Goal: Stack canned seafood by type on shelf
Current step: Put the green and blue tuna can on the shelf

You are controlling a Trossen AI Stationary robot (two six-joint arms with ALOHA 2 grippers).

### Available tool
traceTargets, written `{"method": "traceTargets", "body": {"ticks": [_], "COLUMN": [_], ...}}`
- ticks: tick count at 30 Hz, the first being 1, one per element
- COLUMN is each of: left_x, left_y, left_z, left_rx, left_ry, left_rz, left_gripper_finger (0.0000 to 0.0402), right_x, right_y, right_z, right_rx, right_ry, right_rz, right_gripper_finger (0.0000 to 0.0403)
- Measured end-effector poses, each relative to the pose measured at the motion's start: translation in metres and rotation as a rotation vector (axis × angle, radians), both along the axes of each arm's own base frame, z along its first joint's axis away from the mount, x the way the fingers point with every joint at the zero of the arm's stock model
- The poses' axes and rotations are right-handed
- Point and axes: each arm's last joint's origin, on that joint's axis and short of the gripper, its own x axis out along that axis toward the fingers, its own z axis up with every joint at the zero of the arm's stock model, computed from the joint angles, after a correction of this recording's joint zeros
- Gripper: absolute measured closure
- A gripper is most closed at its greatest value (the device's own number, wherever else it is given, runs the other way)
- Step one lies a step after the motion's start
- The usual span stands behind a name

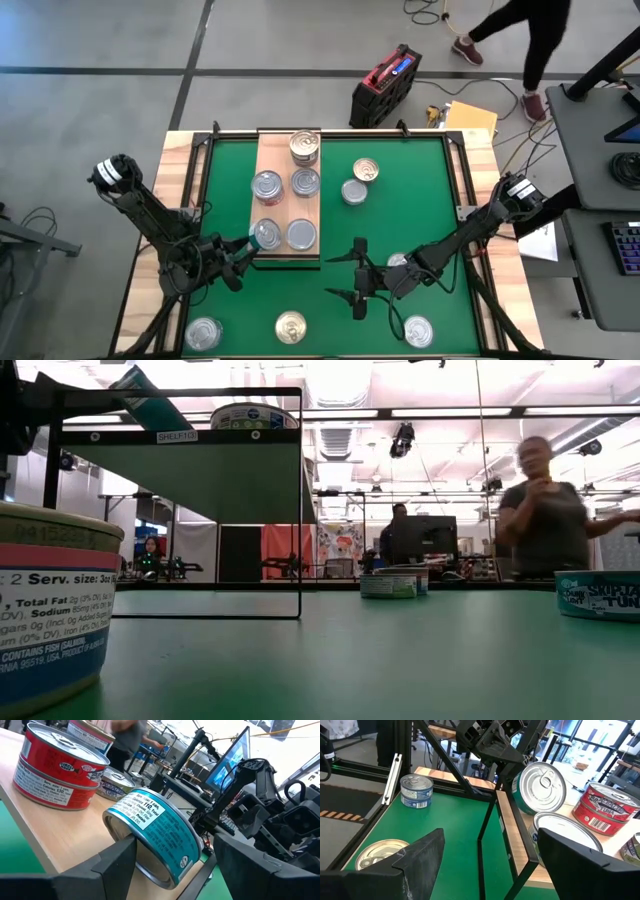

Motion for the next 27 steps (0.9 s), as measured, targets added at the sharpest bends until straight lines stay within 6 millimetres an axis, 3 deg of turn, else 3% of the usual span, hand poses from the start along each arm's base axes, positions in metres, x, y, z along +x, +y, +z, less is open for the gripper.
{"method": "traceTargets", "body": {"ticks": [27], "left_x": [-0.001], "left_y": [0.001], "left_z": [-0.012], "left_rx": [0.003], "left_ry": [0.002], "left_rz": [0.000], "left_gripper_finger": [0.0155], "right_x": [0.000], "right_y": [0.000], "right_z": [-0.001], "right_rx": [0.004], "right_ry": [0.007], "right_rz": [0.000], "right_gripper_finger": [0.0077]}}
